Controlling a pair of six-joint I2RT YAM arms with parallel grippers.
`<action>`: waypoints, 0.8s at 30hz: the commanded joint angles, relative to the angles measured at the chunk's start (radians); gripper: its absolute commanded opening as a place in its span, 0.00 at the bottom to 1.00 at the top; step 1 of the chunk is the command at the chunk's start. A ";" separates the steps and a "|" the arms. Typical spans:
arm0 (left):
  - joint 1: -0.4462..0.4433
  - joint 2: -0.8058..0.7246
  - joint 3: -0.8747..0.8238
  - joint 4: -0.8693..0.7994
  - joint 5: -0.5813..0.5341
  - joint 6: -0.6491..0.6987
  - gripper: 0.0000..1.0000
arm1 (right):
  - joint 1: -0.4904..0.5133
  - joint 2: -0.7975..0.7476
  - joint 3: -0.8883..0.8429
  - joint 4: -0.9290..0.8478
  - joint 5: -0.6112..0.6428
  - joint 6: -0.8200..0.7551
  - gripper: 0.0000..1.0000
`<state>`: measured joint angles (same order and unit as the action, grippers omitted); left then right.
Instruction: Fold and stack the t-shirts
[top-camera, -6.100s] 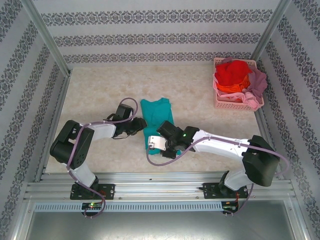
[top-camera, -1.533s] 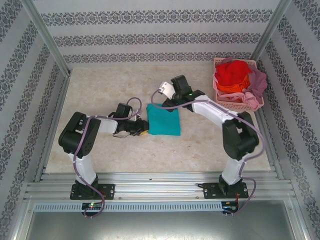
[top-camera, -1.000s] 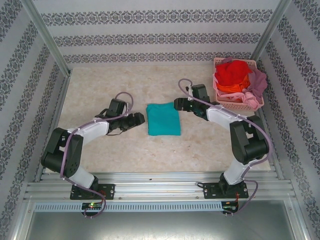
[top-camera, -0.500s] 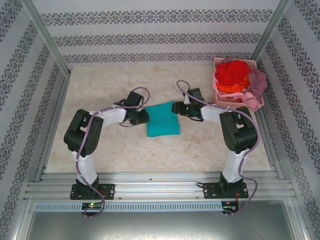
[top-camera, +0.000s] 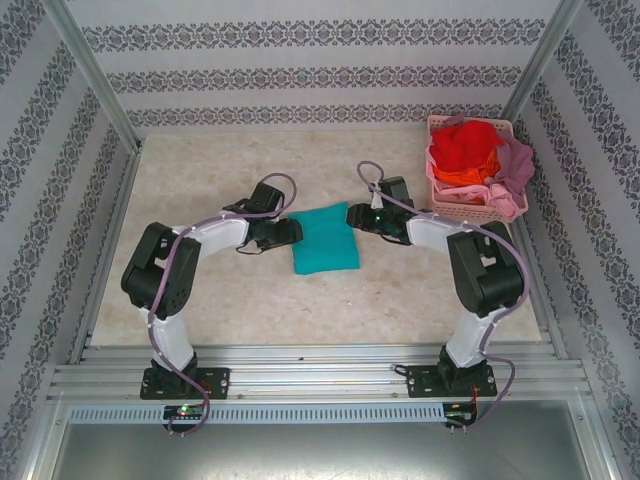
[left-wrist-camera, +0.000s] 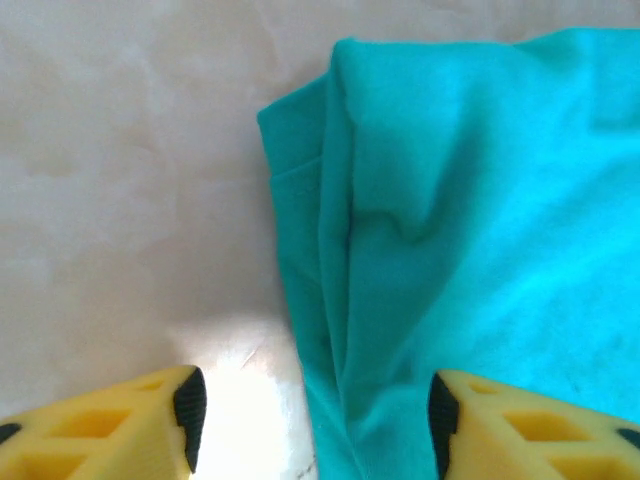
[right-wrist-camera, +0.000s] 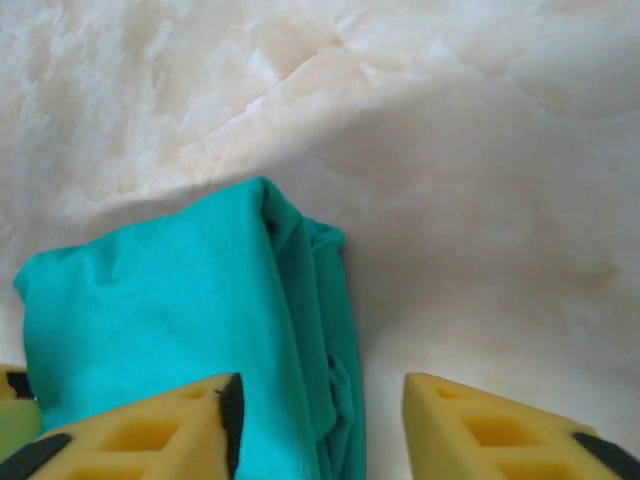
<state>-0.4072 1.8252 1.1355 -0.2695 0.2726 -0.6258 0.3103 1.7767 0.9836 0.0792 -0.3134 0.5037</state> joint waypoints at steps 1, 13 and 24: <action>-0.036 -0.104 -0.018 -0.030 -0.067 0.004 0.71 | 0.006 -0.106 -0.070 0.045 0.044 -0.032 0.52; -0.127 -0.115 -0.214 0.162 0.016 -0.170 0.45 | 0.077 -0.139 -0.198 0.083 0.025 0.043 0.54; -0.093 -0.027 -0.166 0.127 0.004 -0.082 0.13 | 0.105 -0.066 -0.195 0.128 0.023 0.104 0.37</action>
<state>-0.5205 1.7660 0.9501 -0.1436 0.2852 -0.7467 0.4133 1.7039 0.7952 0.1707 -0.2890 0.5861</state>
